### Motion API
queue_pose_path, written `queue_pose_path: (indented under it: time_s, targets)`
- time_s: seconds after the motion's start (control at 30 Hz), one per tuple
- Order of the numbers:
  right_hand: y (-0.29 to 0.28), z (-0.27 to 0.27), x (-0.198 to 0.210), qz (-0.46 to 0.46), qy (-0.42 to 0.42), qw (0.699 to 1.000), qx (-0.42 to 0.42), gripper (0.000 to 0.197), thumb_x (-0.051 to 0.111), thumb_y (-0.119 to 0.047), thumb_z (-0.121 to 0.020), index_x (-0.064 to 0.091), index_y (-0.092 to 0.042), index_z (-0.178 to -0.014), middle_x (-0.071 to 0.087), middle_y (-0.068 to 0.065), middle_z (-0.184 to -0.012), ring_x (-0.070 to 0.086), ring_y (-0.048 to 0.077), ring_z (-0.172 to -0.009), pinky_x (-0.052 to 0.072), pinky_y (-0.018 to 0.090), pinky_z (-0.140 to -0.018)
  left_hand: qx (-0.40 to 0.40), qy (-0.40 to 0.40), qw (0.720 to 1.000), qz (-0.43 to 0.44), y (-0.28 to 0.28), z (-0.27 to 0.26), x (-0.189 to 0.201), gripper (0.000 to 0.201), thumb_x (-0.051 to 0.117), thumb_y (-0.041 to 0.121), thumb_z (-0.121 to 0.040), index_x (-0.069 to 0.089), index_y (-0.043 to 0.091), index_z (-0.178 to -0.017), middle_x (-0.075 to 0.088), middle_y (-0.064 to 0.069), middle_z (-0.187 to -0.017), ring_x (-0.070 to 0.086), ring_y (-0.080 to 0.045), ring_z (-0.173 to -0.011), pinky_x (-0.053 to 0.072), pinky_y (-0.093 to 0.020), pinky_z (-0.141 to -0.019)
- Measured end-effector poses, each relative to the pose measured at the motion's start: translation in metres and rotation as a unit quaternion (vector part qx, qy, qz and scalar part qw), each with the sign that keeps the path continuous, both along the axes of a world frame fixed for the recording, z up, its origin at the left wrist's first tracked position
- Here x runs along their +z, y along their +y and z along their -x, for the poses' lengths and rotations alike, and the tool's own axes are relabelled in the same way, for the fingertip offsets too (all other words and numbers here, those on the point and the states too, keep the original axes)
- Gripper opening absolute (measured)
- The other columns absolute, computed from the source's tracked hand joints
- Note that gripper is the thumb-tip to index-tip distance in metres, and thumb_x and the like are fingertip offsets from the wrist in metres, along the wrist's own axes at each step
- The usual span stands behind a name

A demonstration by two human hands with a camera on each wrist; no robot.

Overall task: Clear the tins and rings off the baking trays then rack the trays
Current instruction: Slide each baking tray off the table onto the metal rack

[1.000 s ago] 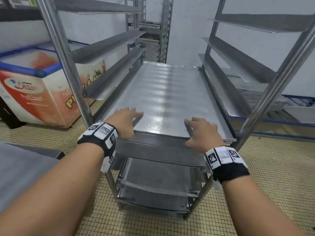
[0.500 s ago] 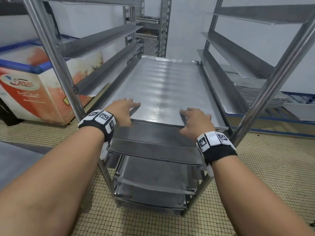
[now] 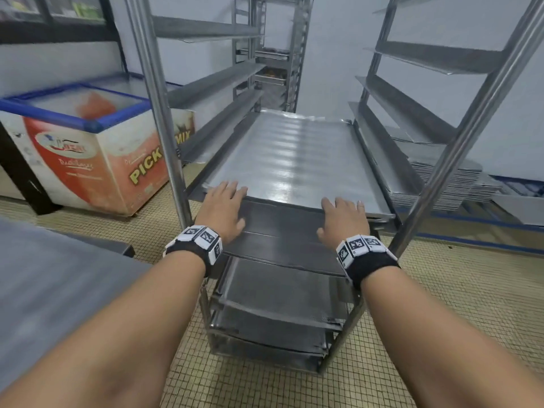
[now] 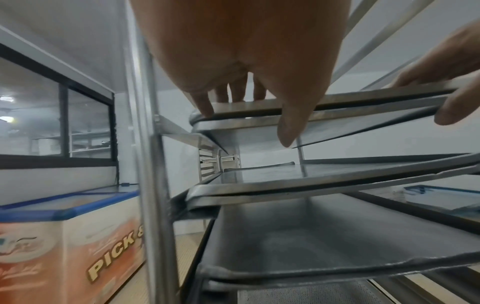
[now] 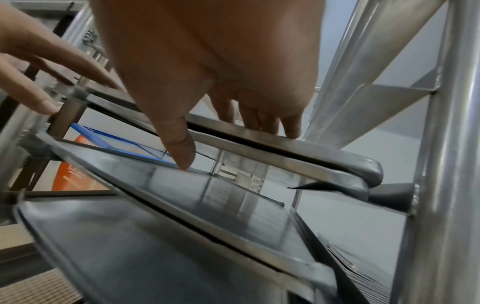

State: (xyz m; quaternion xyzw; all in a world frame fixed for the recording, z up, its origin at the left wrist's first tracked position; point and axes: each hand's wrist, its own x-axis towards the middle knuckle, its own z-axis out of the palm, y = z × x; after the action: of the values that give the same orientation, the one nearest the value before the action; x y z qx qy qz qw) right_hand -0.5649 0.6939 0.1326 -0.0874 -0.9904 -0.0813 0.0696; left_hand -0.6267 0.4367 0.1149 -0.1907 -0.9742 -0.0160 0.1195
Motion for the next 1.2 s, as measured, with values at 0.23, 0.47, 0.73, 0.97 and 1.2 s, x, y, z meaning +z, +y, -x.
queue_pose_path:
  time_s: [0.23,0.47,0.73,0.97,1.2]
  targets:
    - [-0.068,-0.047,-0.002,0.065,-0.037,0.997,0.005,0.077,0.064,-0.036,-0.085,0.029,-0.010,-0.148,0.015,0.016,-0.159,0.020,0.033,-0.146,0.026,0.044,-0.117,0.061,-0.116,0.986,-0.104,-0.090,-0.083,-0.012,0.045,0.062,0.030,-0.091,0.058,0.022,-0.135,0.061,-0.004,-0.134,0.056,-0.026,-0.124,0.048,-0.042,-0.103]
    - [-0.217,-0.096,-0.028,0.120,-0.182,0.963,0.159,0.030,0.054,-0.023,-0.087,0.066,-0.013,-0.112,0.066,0.009,-0.114,0.065,0.032,-0.102,0.056,0.039,-0.084,0.288,-0.235,0.918,-0.140,-0.232,-0.195,-0.065,0.048,0.062,0.027,-0.091,0.057,0.018,-0.138,0.060,-0.009,-0.139,0.059,-0.029,-0.125,0.049,-0.037,-0.102]
    - [-0.383,-0.159,-0.085,0.112,-0.273,0.898,0.328,0.039,0.062,-0.031,-0.083,0.062,-0.012,-0.117,0.064,0.013,-0.121,0.064,0.032,-0.107,0.054,0.037,-0.088,0.533,-0.291,0.772,-0.185,-0.339,-0.382,-0.152,0.049,0.054,0.043,-0.083,0.048,0.035,-0.131,0.049,0.000,-0.140,0.044,-0.028,-0.132,0.045,-0.048,-0.099]
    - [-0.484,-0.182,-0.125,0.117,-0.358,0.835,0.400,0.038,0.064,-0.035,-0.082,0.062,-0.013,-0.113,0.064,0.009,-0.115,0.063,0.029,-0.103,0.051,0.029,-0.080,0.672,-0.262,0.653,-0.231,-0.340,-0.477,-0.171,0.089,0.034,0.088,-0.081,-0.005,0.052,-0.153,-0.020,0.000,-0.167,-0.012,-0.038,-0.153,0.009,-0.080,-0.107]
    - [-0.528,-0.183,-0.155,0.263,-0.384,0.818,0.338,0.044,0.072,-0.026,-0.078,0.062,-0.006,-0.116,0.068,0.013,-0.115,0.066,0.028,-0.102,0.052,0.029,-0.075,0.680,-0.297,0.628,-0.237,-0.322,-0.489,-0.173,0.094,0.031,0.087,-0.082,-0.019,0.050,-0.152,-0.034,0.001,-0.162,-0.025,-0.034,-0.151,-0.002,-0.079,-0.110]
